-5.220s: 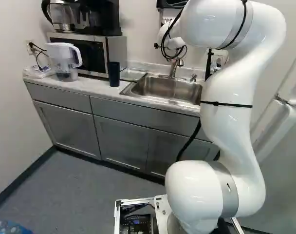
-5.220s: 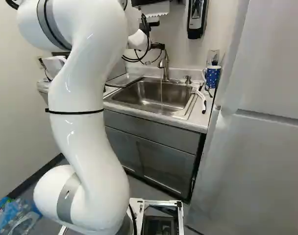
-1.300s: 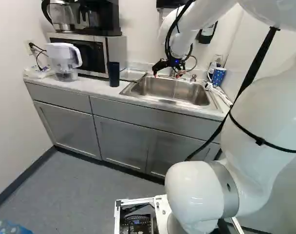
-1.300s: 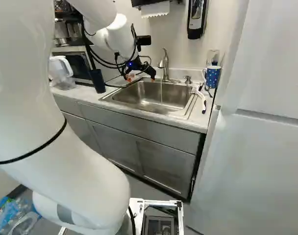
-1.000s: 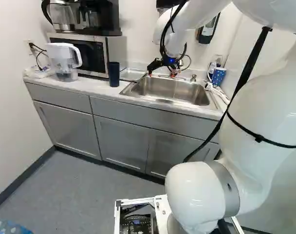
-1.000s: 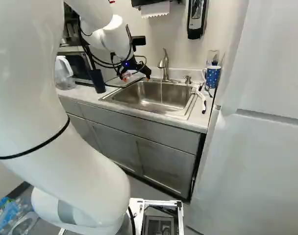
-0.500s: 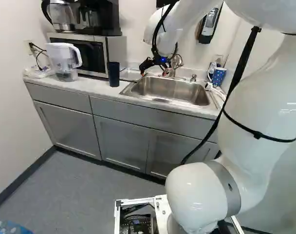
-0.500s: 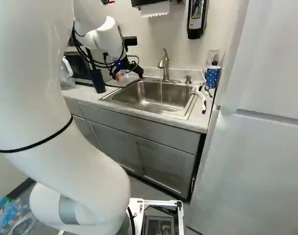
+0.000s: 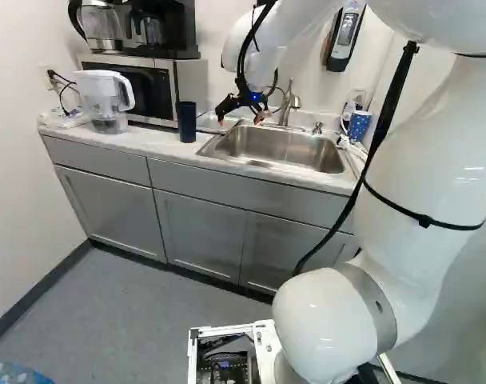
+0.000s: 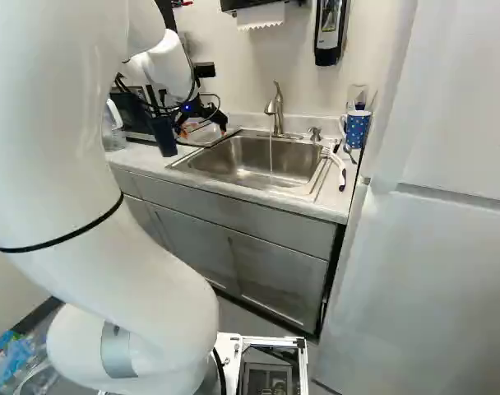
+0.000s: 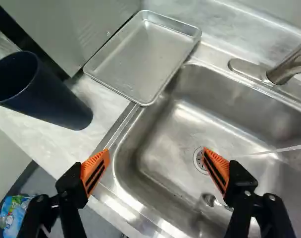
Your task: Rinse the cup and place it in the tray
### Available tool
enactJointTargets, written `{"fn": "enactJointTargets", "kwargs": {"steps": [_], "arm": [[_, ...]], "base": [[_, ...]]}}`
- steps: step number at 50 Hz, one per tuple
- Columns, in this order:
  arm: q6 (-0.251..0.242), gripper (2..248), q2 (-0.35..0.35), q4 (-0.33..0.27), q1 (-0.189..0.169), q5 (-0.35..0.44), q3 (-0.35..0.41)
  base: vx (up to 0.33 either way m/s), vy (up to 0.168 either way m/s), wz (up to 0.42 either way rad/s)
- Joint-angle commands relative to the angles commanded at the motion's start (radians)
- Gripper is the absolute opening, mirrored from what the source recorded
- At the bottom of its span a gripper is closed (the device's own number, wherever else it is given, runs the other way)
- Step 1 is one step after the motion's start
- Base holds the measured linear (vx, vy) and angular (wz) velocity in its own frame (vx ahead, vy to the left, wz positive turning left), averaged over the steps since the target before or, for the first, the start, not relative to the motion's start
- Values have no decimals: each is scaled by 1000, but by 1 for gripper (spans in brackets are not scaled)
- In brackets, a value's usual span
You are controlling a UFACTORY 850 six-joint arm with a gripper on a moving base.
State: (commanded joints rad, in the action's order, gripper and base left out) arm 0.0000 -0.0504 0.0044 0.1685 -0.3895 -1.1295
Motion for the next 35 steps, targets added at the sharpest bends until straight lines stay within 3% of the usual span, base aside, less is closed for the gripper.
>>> {"fn": "enactJointTargets", "kwargs": {"steps": [35], "arm": [[0, 247, -40, 0, 109, 0, -42]], "base": [[0, 0, 0]]}}
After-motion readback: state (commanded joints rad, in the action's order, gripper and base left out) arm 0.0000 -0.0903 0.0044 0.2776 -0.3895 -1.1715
